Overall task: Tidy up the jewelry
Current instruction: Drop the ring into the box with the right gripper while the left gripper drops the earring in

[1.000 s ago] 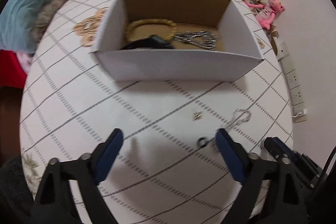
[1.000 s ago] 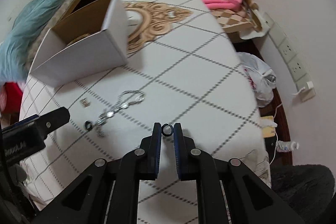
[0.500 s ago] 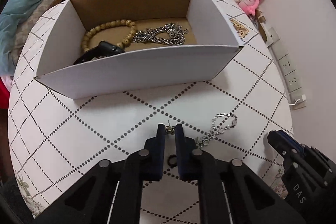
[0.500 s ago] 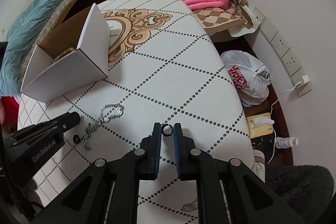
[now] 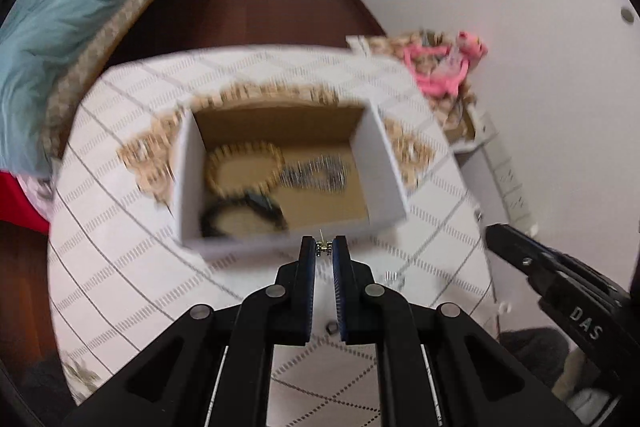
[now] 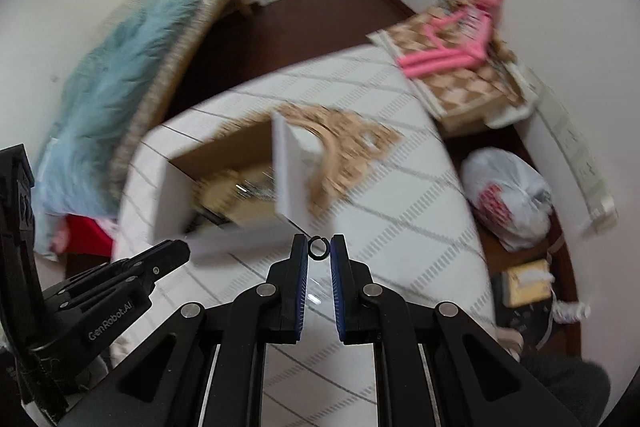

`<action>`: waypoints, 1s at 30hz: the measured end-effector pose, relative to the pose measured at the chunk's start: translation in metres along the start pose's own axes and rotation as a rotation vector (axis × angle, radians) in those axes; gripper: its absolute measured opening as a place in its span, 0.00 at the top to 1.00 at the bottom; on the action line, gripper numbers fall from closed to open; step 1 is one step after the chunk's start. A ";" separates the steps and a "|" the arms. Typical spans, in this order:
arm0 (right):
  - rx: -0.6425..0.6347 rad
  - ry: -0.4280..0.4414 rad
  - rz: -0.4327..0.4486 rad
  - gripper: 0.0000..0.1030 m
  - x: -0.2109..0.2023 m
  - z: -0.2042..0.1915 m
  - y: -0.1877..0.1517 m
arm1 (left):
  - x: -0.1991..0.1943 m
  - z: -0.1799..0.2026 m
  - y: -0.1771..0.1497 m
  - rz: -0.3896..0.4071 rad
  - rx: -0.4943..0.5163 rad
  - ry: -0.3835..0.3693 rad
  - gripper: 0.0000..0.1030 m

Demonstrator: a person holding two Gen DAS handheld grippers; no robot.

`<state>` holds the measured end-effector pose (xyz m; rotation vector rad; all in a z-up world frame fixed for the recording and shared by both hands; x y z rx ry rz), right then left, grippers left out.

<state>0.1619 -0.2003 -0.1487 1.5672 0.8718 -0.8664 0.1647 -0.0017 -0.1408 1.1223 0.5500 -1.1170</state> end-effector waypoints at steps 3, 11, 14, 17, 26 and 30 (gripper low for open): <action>-0.039 0.048 -0.018 0.88 0.010 -0.022 0.027 | -0.005 -0.012 0.027 0.008 0.008 0.013 0.94; -0.128 0.063 -0.156 0.88 0.064 -0.064 0.072 | 0.013 -0.054 0.066 -0.033 -0.053 0.031 0.94; -0.167 0.059 -0.216 0.88 0.079 -0.073 0.077 | 0.018 -0.064 0.071 -0.049 -0.087 0.048 0.92; -0.182 0.050 -0.278 0.87 0.091 -0.080 0.080 | 0.022 -0.072 0.076 -0.074 -0.129 0.069 0.89; -0.180 0.018 -0.276 0.53 0.087 -0.076 0.084 | 0.005 -0.085 0.082 -0.025 -0.137 0.153 0.32; -0.201 -0.034 -0.248 0.46 0.078 -0.074 0.080 | -0.001 -0.086 0.075 -0.021 -0.136 0.182 0.32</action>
Point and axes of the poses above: each gripper's, at about its wrist camera, not at the fingertips, and x roughly the way its jaws point, z to its right, y to its top, the point moved 2 cm from there along x, roughly the way its jaws point, and after that the axes turned 11 degrees about -y, right-handed, at the moved point
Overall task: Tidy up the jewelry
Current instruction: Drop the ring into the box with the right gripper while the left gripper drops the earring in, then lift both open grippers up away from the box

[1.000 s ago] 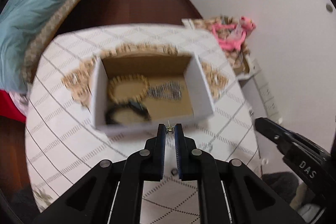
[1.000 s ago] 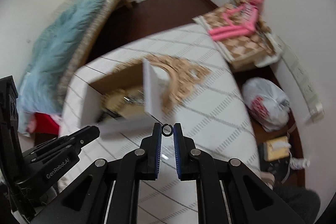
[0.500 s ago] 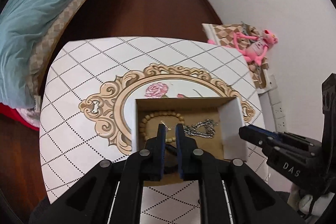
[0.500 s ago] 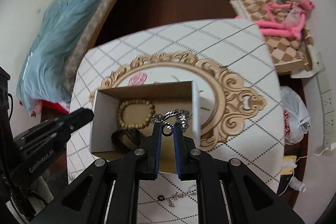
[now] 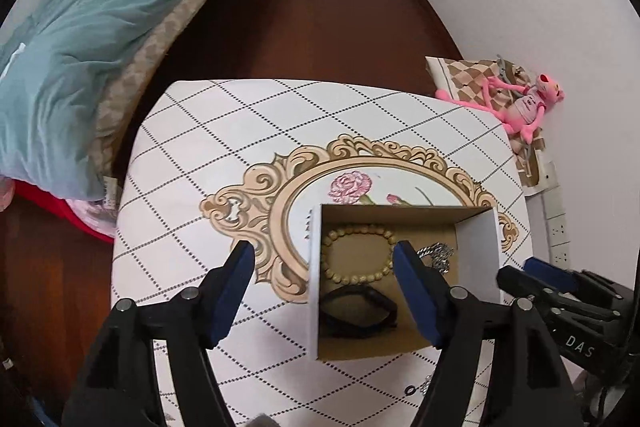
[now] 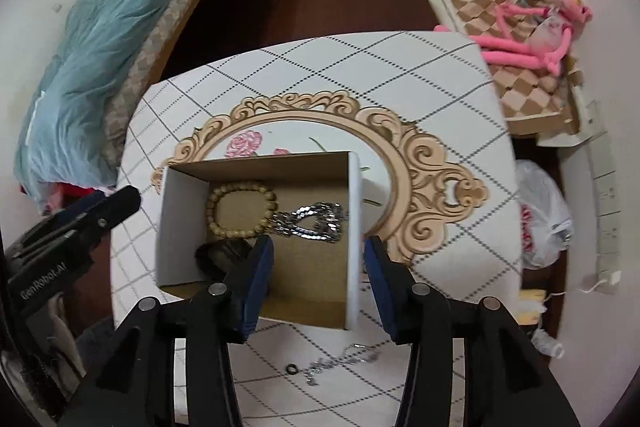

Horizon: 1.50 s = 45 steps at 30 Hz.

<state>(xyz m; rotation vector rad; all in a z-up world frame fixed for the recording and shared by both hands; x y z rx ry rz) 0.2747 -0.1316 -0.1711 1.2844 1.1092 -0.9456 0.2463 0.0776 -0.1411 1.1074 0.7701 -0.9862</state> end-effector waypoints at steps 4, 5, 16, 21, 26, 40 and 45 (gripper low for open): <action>-0.018 -0.086 0.012 0.19 -0.002 0.001 -0.012 | -0.004 0.000 -0.015 0.002 0.008 0.035 0.11; -0.021 -0.099 0.010 0.12 -0.001 0.001 -0.015 | -0.004 0.000 -0.020 0.005 0.011 0.043 0.04; -0.048 -0.210 0.040 0.01 -0.012 -0.005 -0.053 | -0.019 0.004 -0.058 0.017 0.038 0.150 0.02; -0.042 -0.210 0.080 0.01 -0.036 -0.007 -0.064 | -0.041 0.010 -0.067 0.051 0.044 0.148 0.02; -0.036 -0.216 0.151 0.01 -0.073 -0.006 -0.079 | -0.076 0.019 -0.076 0.113 0.052 0.150 0.02; 0.030 -0.256 0.379 0.01 -0.179 0.004 -0.124 | -0.162 0.050 -0.104 0.257 0.096 0.115 0.02; 0.051 -0.233 0.383 0.01 -0.187 0.012 -0.131 | -0.168 0.050 -0.107 0.277 0.088 0.126 0.02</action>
Point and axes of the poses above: each gripper's, at about its wrist camera, not at the fingertips, and x roughly the way its jaws point, z to its right, y to its top, the point moved 2 cm from there along x, roughly the way its jaws point, and after that the axes turned 11 degrees about -y, right-handed, at the moved point
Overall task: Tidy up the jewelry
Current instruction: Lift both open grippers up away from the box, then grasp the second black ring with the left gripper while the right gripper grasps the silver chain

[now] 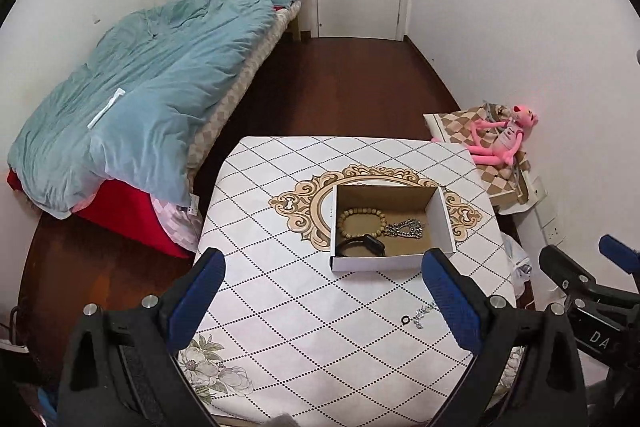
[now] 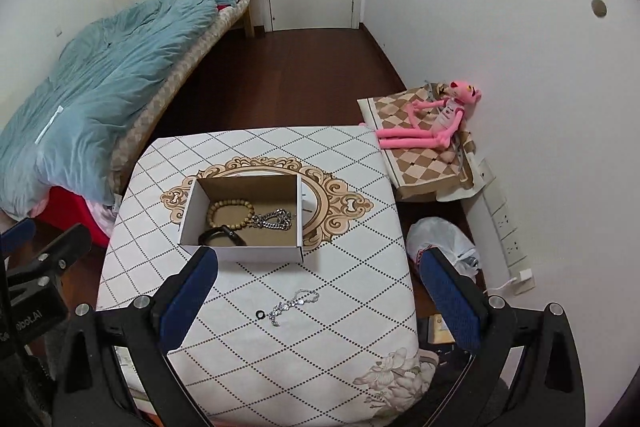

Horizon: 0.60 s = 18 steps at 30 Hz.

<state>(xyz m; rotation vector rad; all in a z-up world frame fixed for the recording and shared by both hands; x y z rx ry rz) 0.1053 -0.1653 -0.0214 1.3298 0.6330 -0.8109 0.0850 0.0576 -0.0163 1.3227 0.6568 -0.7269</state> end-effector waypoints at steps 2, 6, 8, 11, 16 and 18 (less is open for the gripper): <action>0.008 0.016 -0.028 0.01 0.011 0.002 -0.006 | 0.009 -0.001 -0.005 -0.013 0.001 0.017 0.02; 0.020 0.063 -0.148 0.01 0.070 0.005 -0.031 | 0.047 -0.005 -0.028 -0.071 0.000 0.071 0.02; 0.021 0.050 -0.201 0.01 0.104 0.005 -0.047 | 0.071 -0.008 -0.041 -0.118 -0.003 0.101 0.02; 0.018 0.044 -0.279 0.11 0.155 0.000 -0.068 | 0.103 -0.011 -0.060 -0.192 -0.011 0.125 0.02; -0.005 0.044 -0.350 0.25 0.213 -0.017 -0.093 | 0.143 -0.017 -0.081 -0.286 -0.019 0.143 0.02; -0.005 0.060 -0.363 0.26 0.223 -0.025 -0.099 | 0.151 -0.019 -0.085 -0.306 -0.016 0.153 0.02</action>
Point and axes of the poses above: each gripper's, at about its wrist camera, not at the fingertips, and x roughly the way its jaws point, z to its right, y to its top, the point moved 2 cm from there along x, roughly the way its jaws point, and after that the axes turned 11 degrees about -y, right-handed, at the moved point
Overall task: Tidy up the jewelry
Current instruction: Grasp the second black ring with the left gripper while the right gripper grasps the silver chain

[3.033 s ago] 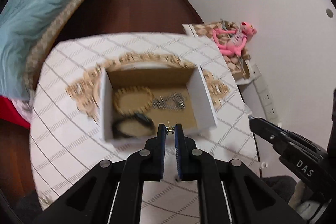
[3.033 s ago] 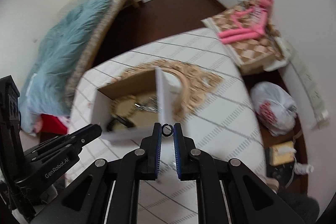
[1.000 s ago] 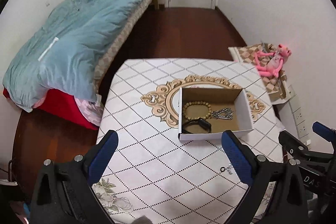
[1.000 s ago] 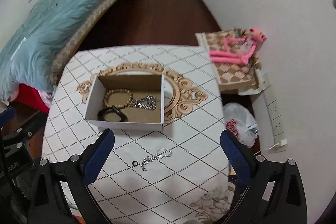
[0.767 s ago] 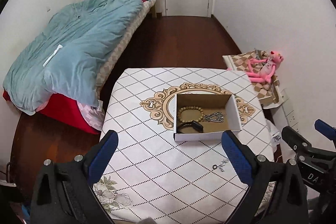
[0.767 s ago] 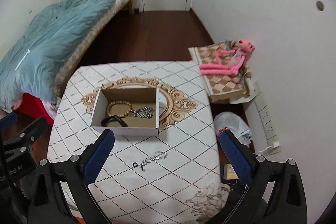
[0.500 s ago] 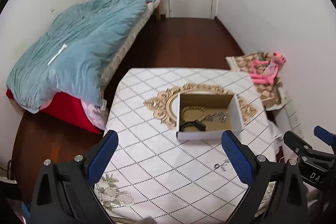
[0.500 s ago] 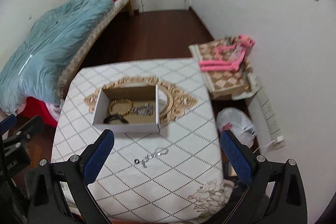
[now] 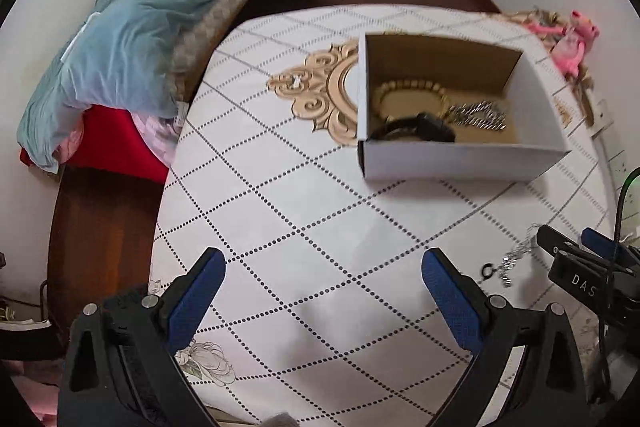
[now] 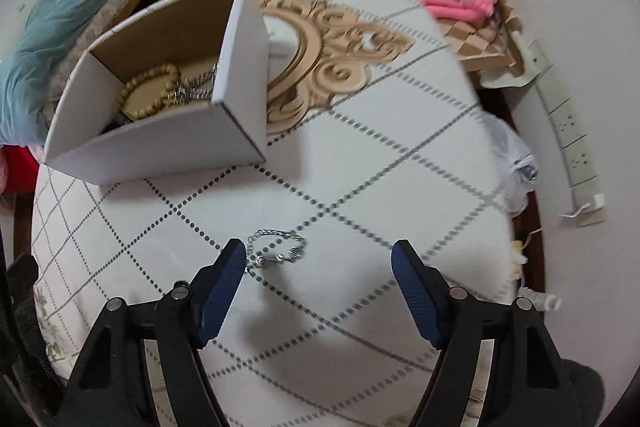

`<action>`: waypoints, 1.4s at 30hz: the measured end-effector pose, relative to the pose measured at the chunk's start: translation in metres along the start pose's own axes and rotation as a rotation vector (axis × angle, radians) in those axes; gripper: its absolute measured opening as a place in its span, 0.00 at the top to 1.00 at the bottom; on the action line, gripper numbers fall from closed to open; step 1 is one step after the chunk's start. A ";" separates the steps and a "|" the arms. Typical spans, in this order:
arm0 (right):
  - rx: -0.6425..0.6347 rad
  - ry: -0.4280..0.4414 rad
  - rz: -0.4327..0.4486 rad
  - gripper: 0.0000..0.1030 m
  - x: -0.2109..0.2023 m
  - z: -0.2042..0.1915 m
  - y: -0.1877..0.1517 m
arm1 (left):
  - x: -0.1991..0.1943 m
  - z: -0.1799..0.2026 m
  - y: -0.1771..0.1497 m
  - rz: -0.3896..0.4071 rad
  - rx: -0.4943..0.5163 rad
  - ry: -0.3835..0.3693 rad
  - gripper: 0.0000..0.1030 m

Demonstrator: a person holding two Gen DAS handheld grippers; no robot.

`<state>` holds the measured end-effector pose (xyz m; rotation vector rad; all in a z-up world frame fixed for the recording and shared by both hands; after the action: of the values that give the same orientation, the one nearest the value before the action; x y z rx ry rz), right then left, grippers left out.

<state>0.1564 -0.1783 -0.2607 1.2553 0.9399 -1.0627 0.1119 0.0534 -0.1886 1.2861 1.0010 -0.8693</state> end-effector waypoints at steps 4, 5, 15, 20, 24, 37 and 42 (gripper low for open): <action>-0.046 -0.063 0.027 0.27 0.007 -0.014 -0.008 | 0.009 -0.002 -0.001 -0.013 0.007 0.012 0.02; -0.053 -0.065 0.041 0.29 0.006 -0.017 -0.010 | 0.010 -0.002 -0.001 -0.015 0.010 0.013 0.02; -0.041 0.017 0.056 0.94 -0.007 -0.006 -0.021 | 0.023 0.021 -0.010 -0.040 0.041 -0.032 0.02; 0.073 0.054 0.054 0.94 -0.019 0.034 -0.020 | 0.030 0.050 -0.018 -0.057 0.061 -0.153 0.03; 0.109 0.038 0.057 0.94 -0.022 0.055 -0.024 | 0.042 0.081 -0.027 -0.083 0.113 -0.232 0.06; 0.145 0.044 0.070 0.94 -0.031 0.069 -0.025 | 0.056 0.106 -0.027 -0.046 0.174 -0.283 0.90; 0.138 0.081 0.107 0.94 -0.052 0.064 -0.016 | 0.042 0.102 -0.020 -0.013 0.172 -0.310 0.90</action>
<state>0.1263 -0.2369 -0.2083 1.4562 0.8617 -1.0123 0.1186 -0.0492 -0.2339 1.2409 0.7020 -1.1452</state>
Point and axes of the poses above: each gripper's, at about its wrist camera, not at the fingertips, and x roughly the way its jaws point, z to its right, y to its top, the point moved 2 cm from there along x, roughly the way its jaws point, and after that the axes turned 11 degrees about -y, right-handed, at the moved point
